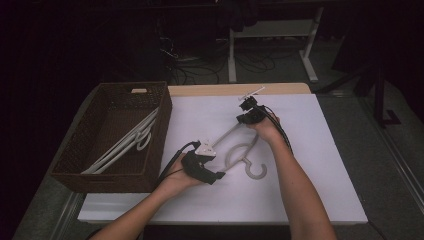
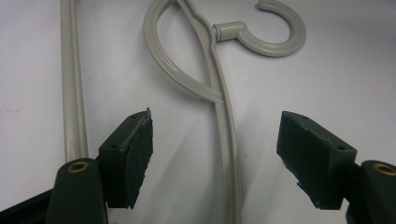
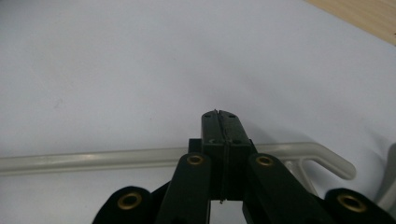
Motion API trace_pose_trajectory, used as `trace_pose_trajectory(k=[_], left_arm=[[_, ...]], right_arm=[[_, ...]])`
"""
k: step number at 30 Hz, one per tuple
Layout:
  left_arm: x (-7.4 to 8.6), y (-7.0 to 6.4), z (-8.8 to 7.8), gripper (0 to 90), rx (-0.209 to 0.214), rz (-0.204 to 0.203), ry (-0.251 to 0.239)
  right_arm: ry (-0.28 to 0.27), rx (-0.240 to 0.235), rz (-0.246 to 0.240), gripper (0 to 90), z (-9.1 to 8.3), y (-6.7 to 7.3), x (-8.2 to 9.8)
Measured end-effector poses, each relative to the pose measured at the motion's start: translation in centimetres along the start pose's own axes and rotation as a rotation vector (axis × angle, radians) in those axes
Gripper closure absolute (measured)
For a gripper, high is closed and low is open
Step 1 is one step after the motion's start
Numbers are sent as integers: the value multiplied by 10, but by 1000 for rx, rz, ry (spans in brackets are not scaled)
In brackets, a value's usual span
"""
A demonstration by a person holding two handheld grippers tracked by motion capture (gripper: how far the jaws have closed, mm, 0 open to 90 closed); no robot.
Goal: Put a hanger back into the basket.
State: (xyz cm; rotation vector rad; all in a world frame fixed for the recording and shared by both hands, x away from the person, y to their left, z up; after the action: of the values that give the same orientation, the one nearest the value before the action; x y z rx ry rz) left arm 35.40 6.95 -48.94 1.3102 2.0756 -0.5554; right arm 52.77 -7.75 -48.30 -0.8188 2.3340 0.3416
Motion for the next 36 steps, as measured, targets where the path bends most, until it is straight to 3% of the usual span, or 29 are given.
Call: trace_pose_trajectory(k=[2, 10, 20, 26, 32, 36], left_arm=[[0, 0, 0, 284, 0, 2, -2], [-2, 0, 3, 344, 10, 19, 14], [-5, -2, 17, 547, 47, 69, 79], [-6, -1, 24, 653, 46, 87, 117], [-8, -1, 26, 763, 65, 81, 133], [-9, -1, 26, 774, 64, 62, 140]], right_arm=[[24, 11, -20, 888, 4, 0, 0], [51, 11, -22, 888, 10, 1, 1], [59, 6, -18, 889, 12, 0, 2], [62, 4, -19, 889, 12, 0, 2], [65, 5, -20, 889, 13, 0, 2], [60, 3, -16, 888, 11, 0, 1]])
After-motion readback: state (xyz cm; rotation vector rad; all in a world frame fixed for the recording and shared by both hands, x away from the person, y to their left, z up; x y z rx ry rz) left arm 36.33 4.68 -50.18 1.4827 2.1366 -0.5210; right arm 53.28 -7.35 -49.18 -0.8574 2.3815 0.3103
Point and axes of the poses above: each handheld gripper's, and its own axes: z roughly forward along the jaws, x roughly out of its underside, y roughly to its left, the point moved 7 cm from there along z, roughly forward along the jaws, and after that the axes turned 1 degree about x, right-handed, at the moved point
